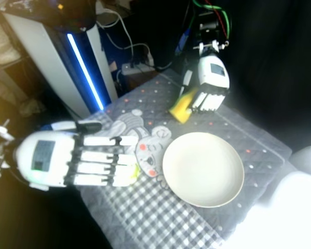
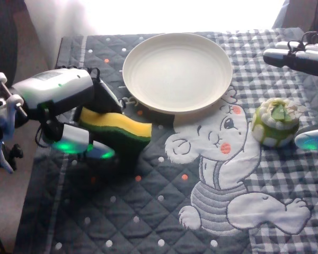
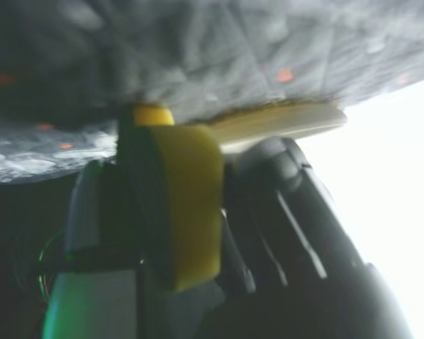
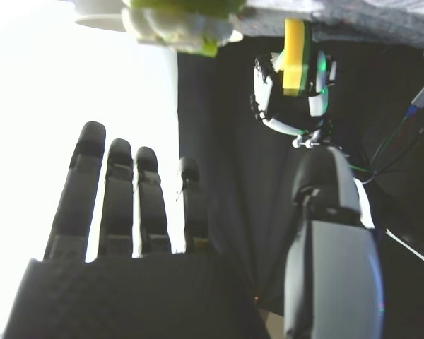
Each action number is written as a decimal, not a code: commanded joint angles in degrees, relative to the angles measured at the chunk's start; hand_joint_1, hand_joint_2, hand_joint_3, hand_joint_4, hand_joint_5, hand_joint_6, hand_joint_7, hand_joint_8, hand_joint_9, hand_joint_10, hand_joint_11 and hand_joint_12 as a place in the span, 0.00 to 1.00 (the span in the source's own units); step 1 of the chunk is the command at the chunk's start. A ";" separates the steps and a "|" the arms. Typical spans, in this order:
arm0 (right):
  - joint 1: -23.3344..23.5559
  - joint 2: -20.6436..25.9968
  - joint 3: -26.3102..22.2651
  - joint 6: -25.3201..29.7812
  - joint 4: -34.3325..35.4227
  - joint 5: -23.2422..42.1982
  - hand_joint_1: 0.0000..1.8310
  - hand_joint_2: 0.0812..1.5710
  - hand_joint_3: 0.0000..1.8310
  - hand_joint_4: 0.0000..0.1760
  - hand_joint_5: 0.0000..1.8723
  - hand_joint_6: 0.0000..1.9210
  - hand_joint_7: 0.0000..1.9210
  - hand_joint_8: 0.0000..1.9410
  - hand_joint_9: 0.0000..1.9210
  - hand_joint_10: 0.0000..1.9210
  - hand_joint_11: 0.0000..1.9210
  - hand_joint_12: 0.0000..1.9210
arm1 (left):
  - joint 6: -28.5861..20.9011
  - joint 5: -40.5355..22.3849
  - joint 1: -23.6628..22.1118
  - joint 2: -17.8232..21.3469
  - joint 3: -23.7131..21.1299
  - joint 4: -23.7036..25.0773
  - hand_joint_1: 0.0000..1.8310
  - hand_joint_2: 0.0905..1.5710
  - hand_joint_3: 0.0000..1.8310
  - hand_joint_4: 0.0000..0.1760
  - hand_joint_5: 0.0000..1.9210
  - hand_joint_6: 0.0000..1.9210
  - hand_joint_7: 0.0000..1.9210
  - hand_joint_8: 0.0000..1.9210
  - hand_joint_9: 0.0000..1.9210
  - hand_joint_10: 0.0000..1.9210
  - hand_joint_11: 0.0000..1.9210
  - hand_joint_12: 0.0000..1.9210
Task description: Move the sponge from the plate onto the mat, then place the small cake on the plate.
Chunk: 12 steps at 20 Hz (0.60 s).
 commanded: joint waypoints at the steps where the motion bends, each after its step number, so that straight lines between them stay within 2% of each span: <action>1: 0.43 0.14 0.29 0.42 2.08 6.83 0.31 0.57 0.00 0.81 0.10 0.00 0.07 0.00 0.08 0.00 0.11 0.04 | -0.27 -4.98 -0.16 -0.04 -0.63 -0.03 0.51 0.53 0.00 0.00 0.39 0.00 0.41 0.18 0.34 0.45 0.23 0.72; 2: 0.43 0.14 0.33 0.42 2.08 6.83 0.31 0.57 0.00 0.76 0.11 0.00 0.07 0.00 0.07 0.00 0.10 0.04 | -0.26 -5.82 -0.13 0.33 -0.94 -0.21 0.48 0.52 0.00 0.00 0.35 0.00 0.40 0.11 0.33 0.38 0.20 0.70; 3: 0.43 0.14 0.41 0.42 2.10 6.83 0.31 0.57 0.00 0.78 0.10 0.00 0.07 0.00 0.08 0.00 0.11 0.04 | -0.25 -6.74 -0.13 0.60 -1.17 -0.44 0.43 0.51 0.00 0.00 0.29 0.00 0.37 0.04 0.31 0.26 0.16 0.66; 4: 0.43 0.13 0.58 0.42 2.10 6.83 0.31 0.57 0.00 0.73 0.10 0.00 0.08 0.00 0.08 0.00 0.12 0.05 | -0.25 -7.85 -0.16 0.83 -1.34 -0.87 0.42 0.50 0.00 0.00 0.27 0.00 0.35 0.01 0.33 0.17 0.14 0.66; 5: 0.43 0.12 0.81 0.42 2.09 6.83 0.31 0.57 0.00 0.76 0.10 0.00 0.07 0.00 0.08 0.00 0.12 0.05 | -0.23 -9.11 -0.29 1.06 -1.50 -1.29 0.37 0.51 0.00 0.00 0.23 0.00 0.31 0.00 0.30 0.09 0.09 0.66; 6: 0.43 0.10 1.08 0.42 2.07 6.83 0.33 0.57 0.00 0.73 0.10 0.00 0.07 0.00 0.08 0.00 0.12 0.05 | 0.13 -9.98 -0.53 1.20 -1.61 -1.87 0.36 0.51 0.00 0.05 0.21 0.00 0.27 0.00 0.28 0.05 0.04 0.67; 7: 0.43 -0.08 1.38 0.42 2.07 6.83 0.33 0.57 0.00 0.79 0.09 0.00 0.07 0.00 0.07 0.00 0.11 0.04 | 0.95 -10.72 -0.74 1.37 -1.74 -2.62 0.33 0.51 0.00 0.26 0.17 0.00 0.22 0.00 0.23 0.02 0.01 0.59; 8: 0.59 -0.40 1.93 0.42 1.98 6.83 0.35 0.58 0.00 0.75 0.09 0.00 0.07 0.00 0.07 0.00 0.10 0.04 | 2.28 -11.86 -0.90 1.73 -2.09 -3.65 0.32 0.51 0.00 0.35 0.15 0.00 0.19 0.00 0.20 0.00 0.00 0.54; 9: 1.29 -0.86 2.53 0.42 1.76 6.82 0.32 0.57 0.00 0.86 0.08 0.00 0.06 0.00 0.07 0.00 0.10 0.04 | 3.58 -13.02 -1.05 2.12 -2.55 -4.59 0.35 0.51 0.00 0.39 0.13 0.00 0.17 0.00 0.17 0.00 0.00 0.50; 10: 2.22 -1.33 3.13 0.42 1.38 6.80 0.32 0.57 0.00 0.99 0.08 0.00 0.04 0.00 0.04 0.00 0.07 0.02 | 5.01 -14.60 -1.33 2.69 -3.26 -5.48 0.40 0.49 0.00 0.14 0.08 0.00 0.07 0.00 0.06 0.00 0.00 0.24; 11: 2.94 -1.63 3.51 0.42 1.15 6.72 0.32 0.57 0.00 0.99 0.08 0.00 0.04 0.00 0.04 0.00 0.07 0.02 | 6.13 -15.74 -1.55 3.13 -3.80 -6.04 0.40 0.49 0.00 0.14 0.08 0.00 0.07 0.00 0.06 0.00 0.00 0.24; 12: 4.03 -2.00 4.03 0.42 0.60 6.08 0.34 0.57 0.00 0.97 0.08 0.00 0.04 0.00 0.03 0.00 0.06 0.02 | 7.17 -17.33 -1.81 3.72 -4.47 -6.52 0.41 0.48 0.00 0.26 0.06 0.00 0.04 0.01 0.03 0.00 0.00 0.14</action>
